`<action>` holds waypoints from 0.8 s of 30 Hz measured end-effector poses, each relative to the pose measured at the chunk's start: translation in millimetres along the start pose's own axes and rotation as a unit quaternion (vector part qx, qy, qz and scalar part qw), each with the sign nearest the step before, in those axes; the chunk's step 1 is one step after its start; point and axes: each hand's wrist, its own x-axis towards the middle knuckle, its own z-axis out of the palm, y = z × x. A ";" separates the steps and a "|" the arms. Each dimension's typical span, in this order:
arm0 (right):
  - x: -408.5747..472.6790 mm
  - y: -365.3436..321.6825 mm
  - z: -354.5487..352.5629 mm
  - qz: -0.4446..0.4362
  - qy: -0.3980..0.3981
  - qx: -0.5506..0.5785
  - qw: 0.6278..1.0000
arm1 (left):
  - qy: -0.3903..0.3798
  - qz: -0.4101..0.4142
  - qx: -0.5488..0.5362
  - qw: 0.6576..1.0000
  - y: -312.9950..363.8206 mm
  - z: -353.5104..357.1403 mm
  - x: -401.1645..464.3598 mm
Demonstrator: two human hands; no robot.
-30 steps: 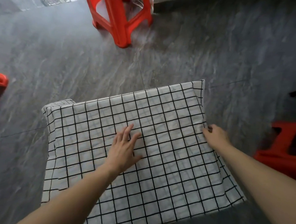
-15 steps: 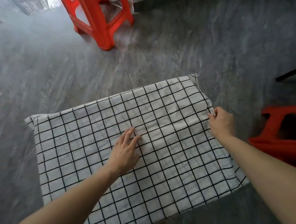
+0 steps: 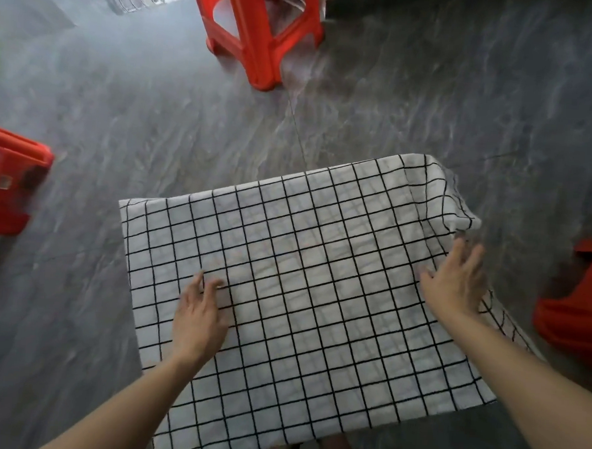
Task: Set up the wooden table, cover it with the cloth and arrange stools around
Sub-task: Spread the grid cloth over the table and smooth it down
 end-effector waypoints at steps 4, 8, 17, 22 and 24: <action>1.3 -2.6 -2.6 0.031 -0.017 0.052 0.998 | 0.048 -0.251 -0.129 0.958 -38.5 0.2 -15.3; 11.6 -2.7 -13.6 0.059 -0.035 0.060 0.996 | 0.037 -0.382 -0.218 0.897 -73.5 4.2 -14.4; 17.4 -3.4 -21.3 0.143 -0.077 -0.020 0.987 | 0.075 -0.334 -0.182 0.922 -109.1 -9.4 -26.3; 17.6 -13.5 -25.8 0.121 -0.055 -0.026 0.991 | 0.124 -0.330 -0.172 0.920 -134.6 -41.8 -19.6; 17.1 -17.6 -24.4 0.114 -0.055 -0.026 0.992 | 0.118 -0.317 -0.168 0.926 -151.2 -47.6 -12.9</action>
